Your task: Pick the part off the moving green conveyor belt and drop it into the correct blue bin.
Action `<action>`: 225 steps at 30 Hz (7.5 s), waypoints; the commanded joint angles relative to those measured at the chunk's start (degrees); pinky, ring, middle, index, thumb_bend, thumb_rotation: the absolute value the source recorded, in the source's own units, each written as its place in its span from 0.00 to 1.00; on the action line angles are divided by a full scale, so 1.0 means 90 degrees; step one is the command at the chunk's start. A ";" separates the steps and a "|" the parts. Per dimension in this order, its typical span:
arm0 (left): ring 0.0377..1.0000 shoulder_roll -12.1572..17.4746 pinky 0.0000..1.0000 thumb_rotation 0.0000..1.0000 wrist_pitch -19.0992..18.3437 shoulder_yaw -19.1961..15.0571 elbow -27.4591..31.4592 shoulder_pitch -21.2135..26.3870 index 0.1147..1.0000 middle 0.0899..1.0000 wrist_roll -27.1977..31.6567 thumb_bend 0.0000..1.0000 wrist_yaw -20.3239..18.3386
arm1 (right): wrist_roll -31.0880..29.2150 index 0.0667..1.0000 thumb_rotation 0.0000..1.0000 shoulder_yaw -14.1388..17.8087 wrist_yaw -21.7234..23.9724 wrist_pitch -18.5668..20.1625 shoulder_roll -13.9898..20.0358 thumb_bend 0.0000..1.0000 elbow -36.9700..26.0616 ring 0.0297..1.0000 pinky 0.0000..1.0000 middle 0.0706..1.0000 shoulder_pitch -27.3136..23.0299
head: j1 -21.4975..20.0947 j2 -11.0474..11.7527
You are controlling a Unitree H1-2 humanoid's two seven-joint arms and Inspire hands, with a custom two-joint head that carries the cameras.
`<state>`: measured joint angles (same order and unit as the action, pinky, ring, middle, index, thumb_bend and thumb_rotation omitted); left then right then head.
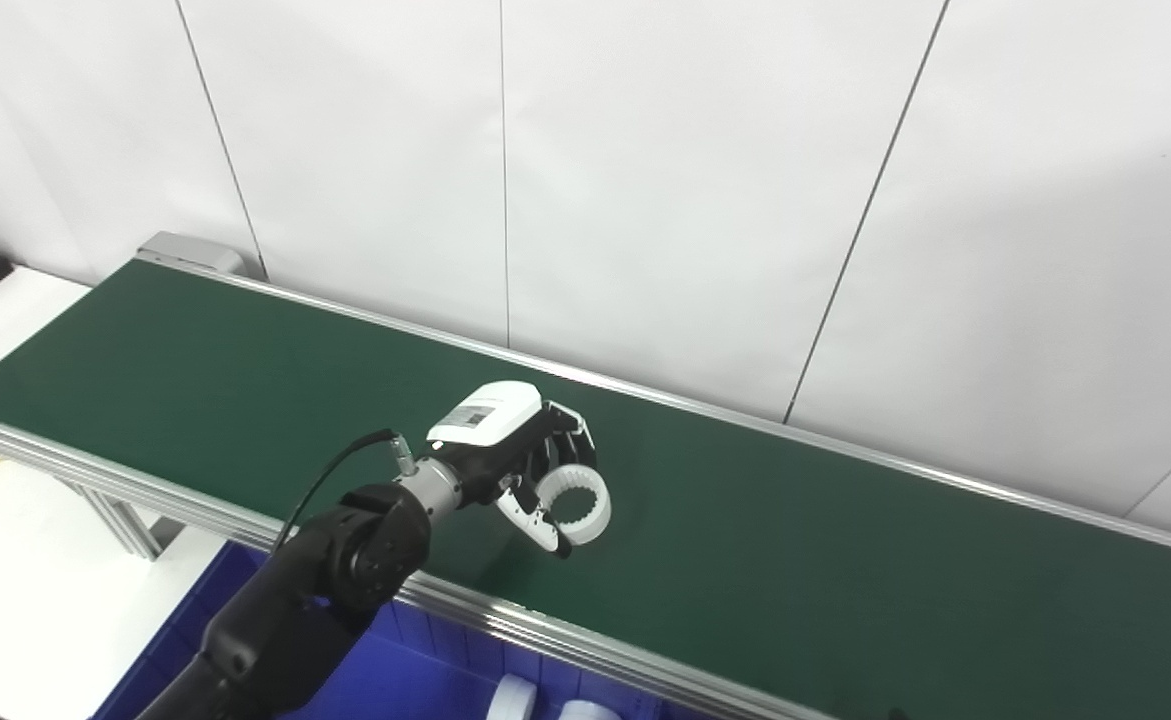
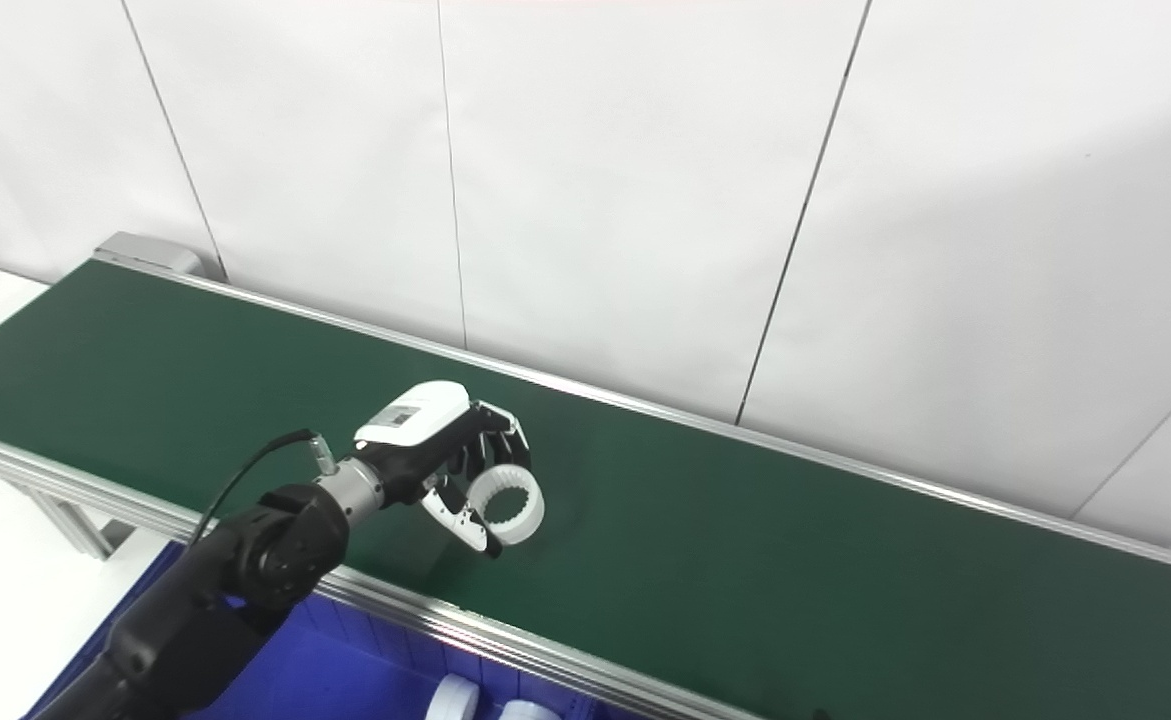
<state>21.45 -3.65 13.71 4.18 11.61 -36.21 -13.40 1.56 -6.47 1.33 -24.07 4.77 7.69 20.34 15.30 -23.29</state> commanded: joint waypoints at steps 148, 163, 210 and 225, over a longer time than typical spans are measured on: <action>0.52 -0.0635 0.46 0.20 -0.2136 -0.0894 0.3162 -0.2703 0.59 0.57 0.2253 0.58 -0.1677 | -0.0784 0.83 0.72 0.1335 0.1092 -0.0317 0.0034 0.68 -0.0382 0.71 0.64 0.75 0.0062 | -0.0087 -0.1800; 0.60 -0.0865 0.54 0.41 -0.0662 -0.1010 0.2428 -0.2810 0.59 0.61 0.3978 0.65 -0.1165 | -0.0537 0.81 0.67 0.1252 0.1013 -0.0314 -0.0172 0.67 -0.0249 0.68 0.61 0.72 -0.0037 | -0.0608 -0.1416; 0.87 -0.2239 0.86 0.73 0.1741 -0.1515 0.0289 -0.3807 0.83 0.87 0.5723 0.63 -0.0240 | -0.0112 0.77 0.65 0.0400 0.0668 -0.0317 0.0079 0.75 -0.0191 0.68 0.59 0.72 -0.0443 | -0.1776 -0.1179; 0.83 -0.2323 0.84 0.74 0.2096 -0.1510 0.0130 -0.3810 0.76 0.81 0.5190 0.60 0.0140 | -0.0107 0.78 0.73 0.0289 0.0698 -0.0316 0.0065 0.76 -0.0162 0.69 0.60 0.73 -0.0469 | -0.1729 -0.1202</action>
<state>0.63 12.43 -0.01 4.80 -23.18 11.11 -12.56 0.80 -3.70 7.87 -24.08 5.42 7.42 16.69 -0.26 -34.19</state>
